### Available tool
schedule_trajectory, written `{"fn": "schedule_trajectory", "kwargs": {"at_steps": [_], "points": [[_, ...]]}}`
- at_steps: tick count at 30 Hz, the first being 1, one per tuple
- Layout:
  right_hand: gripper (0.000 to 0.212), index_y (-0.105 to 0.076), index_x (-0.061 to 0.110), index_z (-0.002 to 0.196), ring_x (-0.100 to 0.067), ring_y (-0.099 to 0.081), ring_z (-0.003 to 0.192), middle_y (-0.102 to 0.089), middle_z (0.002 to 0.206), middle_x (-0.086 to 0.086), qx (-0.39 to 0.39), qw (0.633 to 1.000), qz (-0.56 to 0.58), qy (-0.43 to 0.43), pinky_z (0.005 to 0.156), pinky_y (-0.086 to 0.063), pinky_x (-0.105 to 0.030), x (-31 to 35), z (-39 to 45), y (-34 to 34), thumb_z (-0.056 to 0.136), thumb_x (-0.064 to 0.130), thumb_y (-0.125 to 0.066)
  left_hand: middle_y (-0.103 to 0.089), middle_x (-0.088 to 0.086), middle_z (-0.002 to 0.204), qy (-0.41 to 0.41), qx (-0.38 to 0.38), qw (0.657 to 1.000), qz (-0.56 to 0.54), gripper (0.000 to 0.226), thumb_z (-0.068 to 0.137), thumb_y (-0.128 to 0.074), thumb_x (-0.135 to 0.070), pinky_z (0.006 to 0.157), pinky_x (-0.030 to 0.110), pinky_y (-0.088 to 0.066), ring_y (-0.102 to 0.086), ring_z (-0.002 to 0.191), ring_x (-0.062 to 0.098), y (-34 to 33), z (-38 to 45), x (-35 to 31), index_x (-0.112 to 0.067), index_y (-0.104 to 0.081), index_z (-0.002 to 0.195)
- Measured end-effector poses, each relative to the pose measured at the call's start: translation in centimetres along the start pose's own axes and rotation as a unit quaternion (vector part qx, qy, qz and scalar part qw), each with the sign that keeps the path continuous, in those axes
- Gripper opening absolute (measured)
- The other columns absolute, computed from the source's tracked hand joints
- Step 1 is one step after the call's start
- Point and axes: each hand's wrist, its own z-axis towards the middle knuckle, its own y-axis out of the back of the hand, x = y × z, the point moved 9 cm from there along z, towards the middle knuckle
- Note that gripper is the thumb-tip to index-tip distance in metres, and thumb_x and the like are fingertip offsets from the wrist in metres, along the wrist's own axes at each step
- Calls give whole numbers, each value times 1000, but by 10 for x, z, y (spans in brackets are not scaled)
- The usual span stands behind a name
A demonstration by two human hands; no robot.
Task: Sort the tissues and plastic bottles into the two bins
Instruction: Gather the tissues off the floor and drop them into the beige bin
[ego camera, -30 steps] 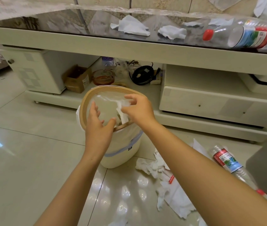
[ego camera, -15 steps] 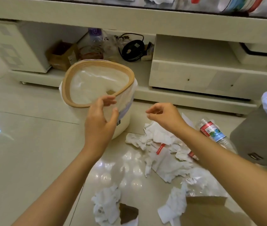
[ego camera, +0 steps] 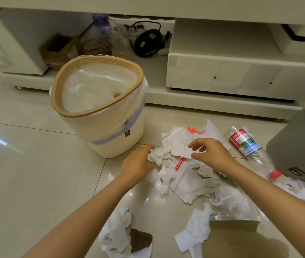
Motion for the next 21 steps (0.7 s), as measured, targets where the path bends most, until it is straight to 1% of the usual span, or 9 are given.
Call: {"fn": "schedule_trajectory", "kwargs": {"at_steps": [3, 5, 7, 9, 11, 15, 18, 19, 21], "points": [[31, -64, 32, 106, -10, -56, 94, -61, 105, 10, -3, 1000, 12, -15, 70, -45, -24, -15, 5, -11, 78, 21, -72, -41, -2, 141, -61, 58, 989, 123, 70, 84, -65, -26, 87, 36, -47, -47, 122, 22, -25, 29, 0, -36, -28, 143], [33, -62, 32, 109, -10, -56, 96, -59, 109, 10, 3, 999, 25, -23, 70, -46, -26, -26, 9, -22, 79, 21, -71, -33, 1, 147, -124, 86, 971, 185, 78, 83, -68, -25, 90, 35, -46, -44, 125, 26, -34, 47, -8, -35, -23, 146], [33, -61, 32, 111, -11, -55, 99, -56, 110, 10, 11, 999, 40, -29, 74, -48, -27, -35, 11, -31, 80, 22, -70, -24, 3, 153, -177, 110, 949, 235, 87, 82, -67, -13, 94, 37, -43, -37, 131, 28, -40, 62, -17, -31, -17, 150], [32, -61, 33, 109, -11, -55, 99, -54, 110, 9, 12, 998, 55, -28, 75, -45, -25, -42, 13, -38, 81, 21, -69, -16, 2, 157, -192, 127, 940, 251, 98, 77, -71, -8, 98, 38, -41, -31, 135, 28, -41, 75, -23, -31, -12, 151], [31, -60, 35, 106, -11, -55, 96, -54, 109, 9, 9, 998, 64, -22, 76, -42, -23, -46, 13, -43, 80, 20, -70, -10, 0, 159, -195, 142, 936, 257, 107, 73, -77, -14, 99, 36, -38, -27, 137, 26, -44, 84, -27, -32, -8, 152], [32, -57, 40, 98, -7, -56, 89, -55, 108, 8, 21, 997, 74, -26, 79, -47, -24, -60, 11, -56, 79, 19, -71, -5, -2, 160, -219, 172, 910, 306, 115, 68, -82, -18, 99, 34, -36, -23, 139, 23, -57, 95, -32, -33, -4, 151], [31, -58, 38, 99, -2, -55, 87, -56, 106, 8, 28, 996, 84, -30, 73, -44, -15, -66, 11, -64, 79, 17, -70, -7, -3, 160, -242, 163, 902, 319, 108, 73, -73, -5, 98, 33, -35, -24, 139, 23, -66, 100, -32, -36, -4, 151], [31, -58, 38, 99, -2, -56, 87, -56, 106, 8, 26, 995, 91, -33, 73, -43, -14, -67, 12, -66, 79, 17, -71, -13, -3, 159, -248, 162, 902, 315, 104, 75, -70, -3, 96, 32, -34, -26, 138, 23, -69, 102, -32, -37, -7, 150], [30, -60, 36, 98, -5, -56, 88, -58, 105, 9, 21, 992, 115, -39, 76, -45, -18, -69, 12, -68, 79, 16, -71, -29, -4, 152, -260, 161, 908, 285, 93, 77, -66, -4, 90, 29, -31, -32, 132, 21, -74, 104, -32, -39, -18, 148]]}}
